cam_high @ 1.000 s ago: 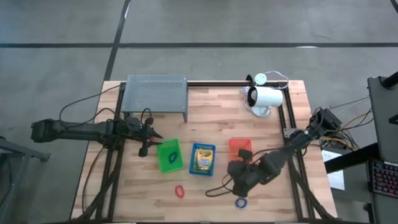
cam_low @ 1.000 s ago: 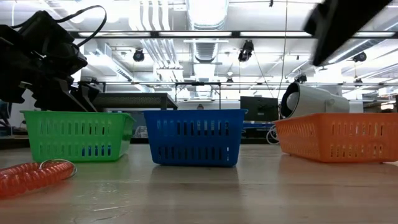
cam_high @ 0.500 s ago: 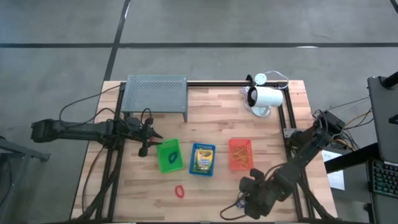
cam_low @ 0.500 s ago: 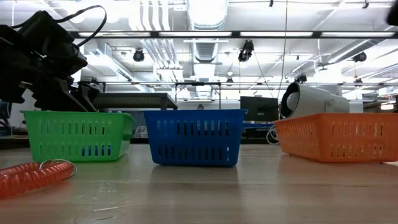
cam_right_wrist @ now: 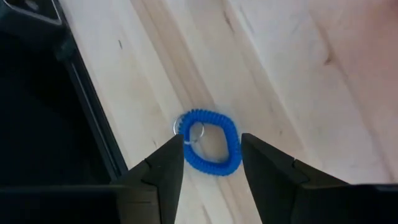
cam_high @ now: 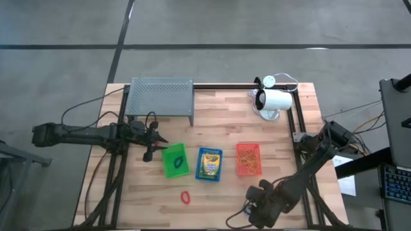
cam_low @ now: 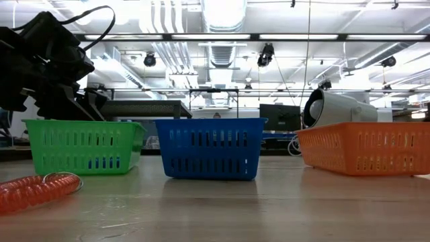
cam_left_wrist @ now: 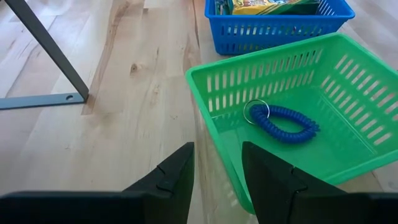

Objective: Pick & Place Office Desk Supplies
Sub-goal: Put the blue spring keychain into the green bin

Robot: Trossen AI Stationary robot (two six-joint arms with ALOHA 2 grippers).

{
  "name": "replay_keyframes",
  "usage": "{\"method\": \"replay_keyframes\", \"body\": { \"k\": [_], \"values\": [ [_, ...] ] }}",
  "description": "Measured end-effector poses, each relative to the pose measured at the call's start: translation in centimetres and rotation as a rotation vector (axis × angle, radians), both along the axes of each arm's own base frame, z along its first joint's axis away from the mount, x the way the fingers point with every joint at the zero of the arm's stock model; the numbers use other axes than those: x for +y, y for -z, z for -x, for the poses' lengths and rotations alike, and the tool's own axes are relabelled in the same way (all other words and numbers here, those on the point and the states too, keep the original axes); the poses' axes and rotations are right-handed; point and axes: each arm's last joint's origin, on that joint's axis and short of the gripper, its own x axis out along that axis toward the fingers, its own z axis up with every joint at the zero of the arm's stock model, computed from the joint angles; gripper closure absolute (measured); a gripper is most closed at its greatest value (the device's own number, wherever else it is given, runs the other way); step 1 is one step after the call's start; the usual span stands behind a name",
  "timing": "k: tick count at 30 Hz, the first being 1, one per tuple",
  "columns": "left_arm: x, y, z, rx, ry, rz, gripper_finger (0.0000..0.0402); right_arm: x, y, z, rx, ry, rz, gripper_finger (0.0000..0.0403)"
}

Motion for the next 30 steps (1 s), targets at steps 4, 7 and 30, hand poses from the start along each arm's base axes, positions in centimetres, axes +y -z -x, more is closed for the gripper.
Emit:
{"method": "replay_keyframes", "body": {
  "k": [4,7,30],
  "values": [
    [0.0,0.0,0.0,0.0,0.0,0.0,0.0263,0.4,0.9,-0.2,0.038,-0.025,-0.018,0.0245],
    [0.0,0.0,0.0,0.0,0.0,0.0,0.0263,0.6,1.6,-0.3,0.049,-0.039,-0.008,0.025],
    [0.0,0.0,0.0,0.0,0.0,0.0,0.0263,0.3,4.2,0.0,0.125,-0.053,0.038,0.0254]
  ]
}}
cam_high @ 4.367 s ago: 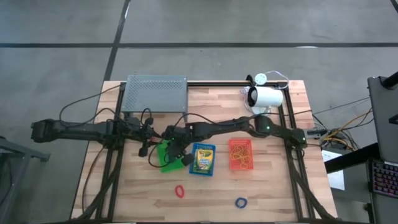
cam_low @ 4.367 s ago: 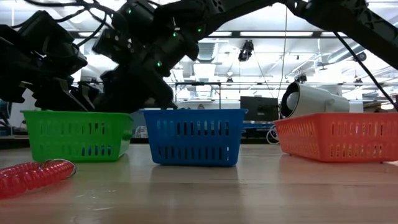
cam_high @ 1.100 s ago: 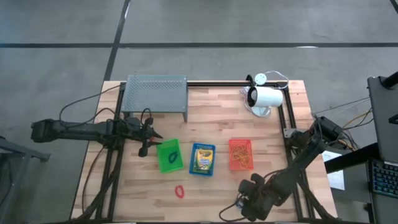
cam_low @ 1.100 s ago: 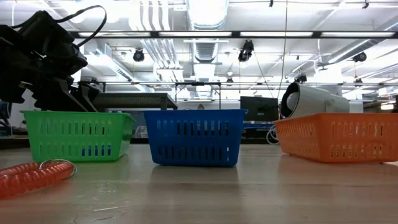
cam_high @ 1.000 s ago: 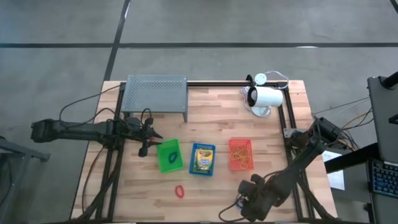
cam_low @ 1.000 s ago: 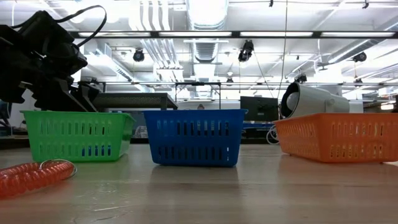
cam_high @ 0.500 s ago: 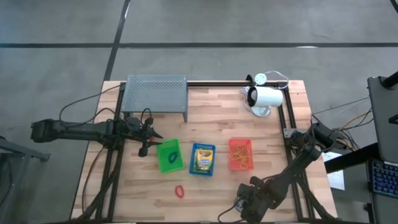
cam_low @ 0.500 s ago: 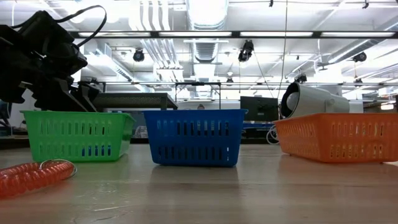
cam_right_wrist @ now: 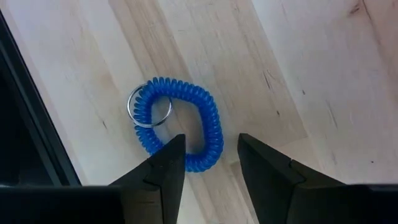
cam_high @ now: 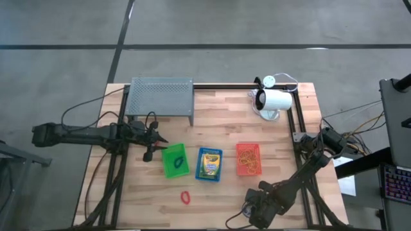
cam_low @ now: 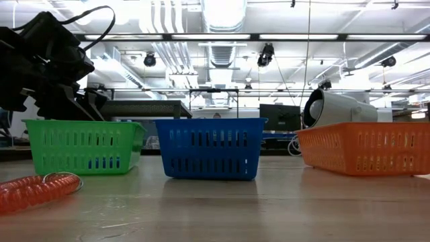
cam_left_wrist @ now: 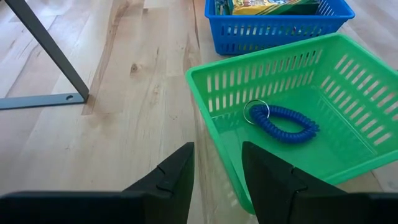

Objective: Pick & Place Office Desk Supplies
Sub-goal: Put the blue spring keychain into the green bin

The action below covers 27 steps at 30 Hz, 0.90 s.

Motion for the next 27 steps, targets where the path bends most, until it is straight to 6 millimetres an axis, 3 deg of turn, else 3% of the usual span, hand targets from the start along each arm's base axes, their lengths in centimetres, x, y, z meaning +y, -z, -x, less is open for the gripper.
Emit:
{"method": "replay_keyframes", "body": {
  "k": [27],
  "values": [
    [0.0,0.0,0.0,0.0,0.0,0.0,0.0263,-0.36,0.25,-0.16,0.001,-0.045,0.009,0.0361]
  ]
}}
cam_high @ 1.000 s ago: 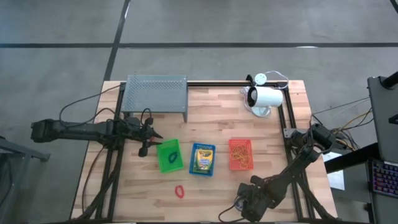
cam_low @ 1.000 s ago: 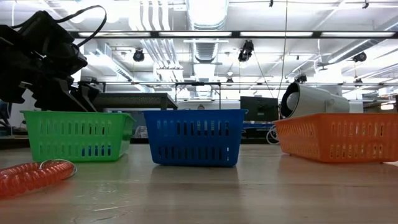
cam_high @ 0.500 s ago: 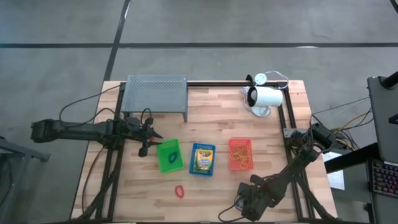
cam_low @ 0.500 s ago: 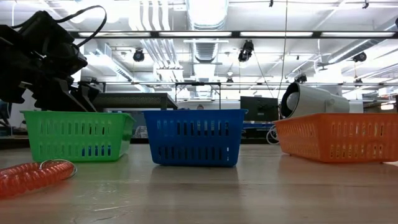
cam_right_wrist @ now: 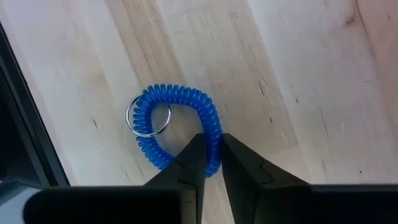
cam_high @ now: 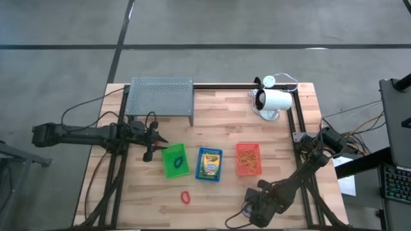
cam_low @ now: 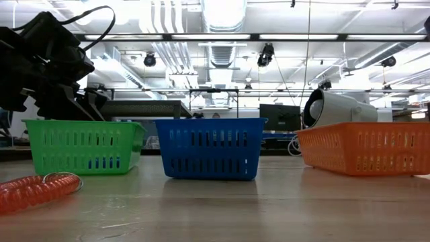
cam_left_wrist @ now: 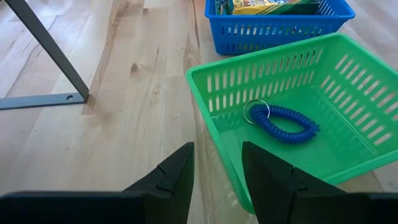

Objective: Pick & Place Office Desk Supplies
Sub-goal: Put the blue spring keychain into the green bin

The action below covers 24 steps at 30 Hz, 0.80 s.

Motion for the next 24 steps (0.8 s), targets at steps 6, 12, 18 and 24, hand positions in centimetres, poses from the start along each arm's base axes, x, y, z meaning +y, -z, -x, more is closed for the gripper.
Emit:
{"method": "replay_keyframes", "body": {
  "k": [6,12,18,24],
  "values": [
    [0.0,0.0,0.0,0.0,0.0,0.0,0.0263,0.2,-0.2,-0.2,-0.012,-0.021,-0.003,0.037],
    [0.0,0.0,0.0,0.0,0.0,0.0,0.0263,0.3,-0.4,-0.4,-0.024,-0.038,-0.009,0.0371],
    [0.0,0.0,0.0,0.0,0.0,0.0,0.0263,0.2,-0.8,-0.4,-0.05,-0.063,0.009,0.0371],
    [0.0,0.0,0.0,0.0,0.0,0.0,0.0263,-0.1,-2.3,-0.3,-0.116,-0.075,0.022,0.0371]
  ]
}}
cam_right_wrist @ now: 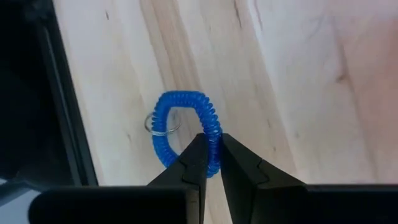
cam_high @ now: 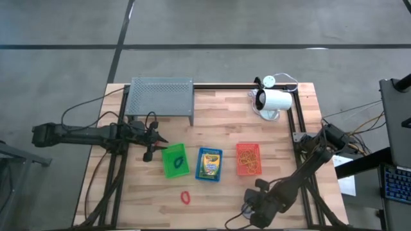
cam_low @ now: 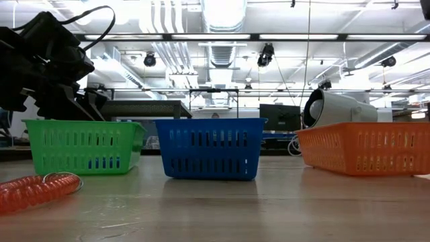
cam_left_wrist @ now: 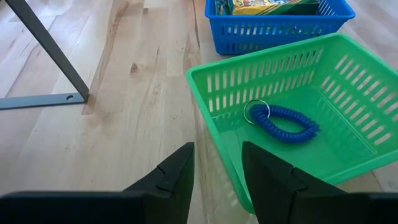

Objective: Pick & Place Office Desk Supplies
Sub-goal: Put the blue spring keychain into the green bin

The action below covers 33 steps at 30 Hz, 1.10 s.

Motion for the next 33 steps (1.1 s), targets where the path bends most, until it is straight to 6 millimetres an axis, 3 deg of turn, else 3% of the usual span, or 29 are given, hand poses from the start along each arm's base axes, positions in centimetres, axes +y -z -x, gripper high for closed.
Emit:
{"method": "replay_keyframes", "body": {
  "k": [17,27,33],
  "values": [
    [0.0,0.0,0.0,0.0,0.0,0.0,0.0263,-1.9,-4.4,0.2,-0.264,-0.034,0.197,0.0371],
    [0.0,0.0,0.0,0.0,0.0,0.0,0.0263,-4.3,-5.8,-1.4,-0.361,-0.114,0.42,0.0371],
    [0.0,0.0,0.0,0.0,0.0,0.0,0.0263,-6.5,-7.3,-2.5,-0.388,-0.124,0.467,0.0371]
  ]
}}
